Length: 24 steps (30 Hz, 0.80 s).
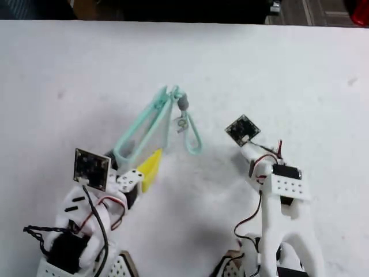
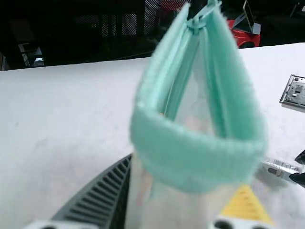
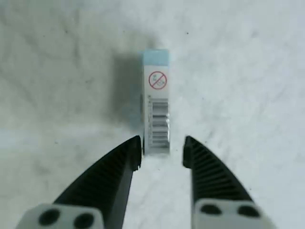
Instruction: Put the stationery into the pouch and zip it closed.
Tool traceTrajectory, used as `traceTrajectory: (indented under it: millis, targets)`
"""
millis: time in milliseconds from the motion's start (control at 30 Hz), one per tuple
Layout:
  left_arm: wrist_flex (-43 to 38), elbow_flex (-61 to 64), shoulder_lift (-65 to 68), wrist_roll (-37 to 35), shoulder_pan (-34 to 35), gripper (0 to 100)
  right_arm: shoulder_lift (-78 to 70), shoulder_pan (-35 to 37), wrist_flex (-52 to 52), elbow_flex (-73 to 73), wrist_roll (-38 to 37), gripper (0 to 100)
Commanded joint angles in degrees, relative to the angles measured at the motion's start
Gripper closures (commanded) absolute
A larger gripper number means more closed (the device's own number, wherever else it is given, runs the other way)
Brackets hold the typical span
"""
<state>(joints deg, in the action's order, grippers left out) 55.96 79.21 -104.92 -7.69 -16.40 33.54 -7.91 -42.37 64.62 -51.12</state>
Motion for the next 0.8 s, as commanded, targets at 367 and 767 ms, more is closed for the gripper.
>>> traceTrajectory:
  millis: [367, 767]
  targets:
    - [0.88, -1.67, 0.04, 0.44, -0.66, 77, -1.89, 7.52, -5.14, -10.37, 7.03, 80.9]
    - [0.88, -1.67, 0.04, 0.44, -0.66, 77, -35.74, 4.35, -5.23, -30.07, 7.38, 81.1]
